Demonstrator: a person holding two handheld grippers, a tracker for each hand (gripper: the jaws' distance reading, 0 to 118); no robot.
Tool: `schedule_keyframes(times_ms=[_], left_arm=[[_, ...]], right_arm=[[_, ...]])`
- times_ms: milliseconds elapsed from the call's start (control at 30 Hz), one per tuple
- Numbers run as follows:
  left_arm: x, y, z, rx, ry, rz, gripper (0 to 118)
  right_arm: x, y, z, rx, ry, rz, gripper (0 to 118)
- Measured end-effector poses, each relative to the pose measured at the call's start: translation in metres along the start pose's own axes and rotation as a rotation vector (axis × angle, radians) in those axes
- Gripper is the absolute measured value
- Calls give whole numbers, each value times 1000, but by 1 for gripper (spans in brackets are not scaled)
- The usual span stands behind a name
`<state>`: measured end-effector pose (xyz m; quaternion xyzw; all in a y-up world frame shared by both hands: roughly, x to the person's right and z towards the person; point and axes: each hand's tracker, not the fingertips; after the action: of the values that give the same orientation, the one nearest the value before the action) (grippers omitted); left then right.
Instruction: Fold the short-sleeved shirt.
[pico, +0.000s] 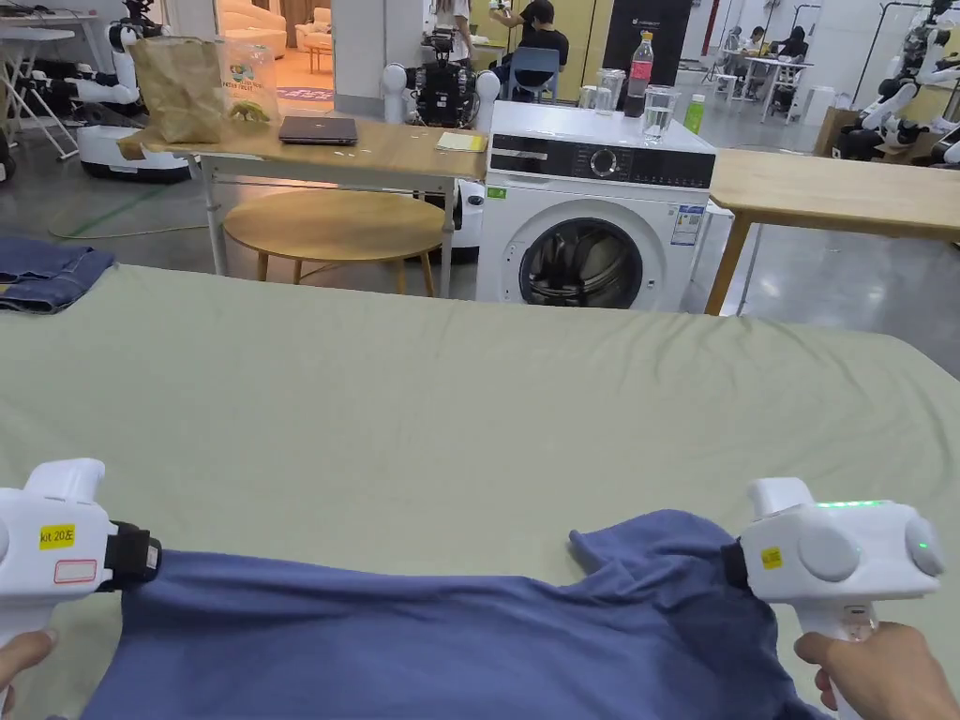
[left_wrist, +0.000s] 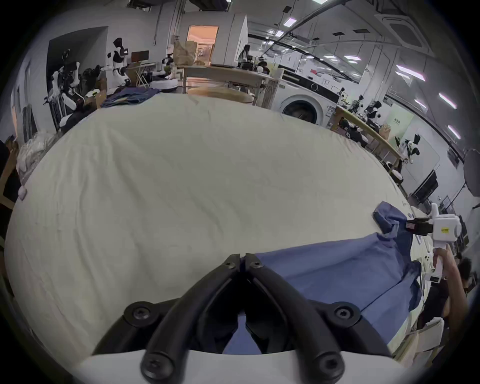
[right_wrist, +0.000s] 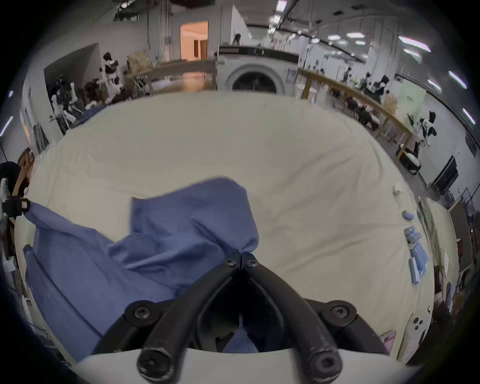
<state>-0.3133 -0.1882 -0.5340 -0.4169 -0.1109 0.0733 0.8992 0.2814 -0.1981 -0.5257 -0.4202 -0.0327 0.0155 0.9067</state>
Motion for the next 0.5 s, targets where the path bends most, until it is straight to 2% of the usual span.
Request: schedule_keyframes(times_ms=[167,500], left_arm=[[-3,-4,39,72,-41,32,0],[-10,-45,114,160,-52,-19,0]], right_arm=[[-3,-20,65,98,12,4,0],[-2,-79,171,212,1,-15,0]])
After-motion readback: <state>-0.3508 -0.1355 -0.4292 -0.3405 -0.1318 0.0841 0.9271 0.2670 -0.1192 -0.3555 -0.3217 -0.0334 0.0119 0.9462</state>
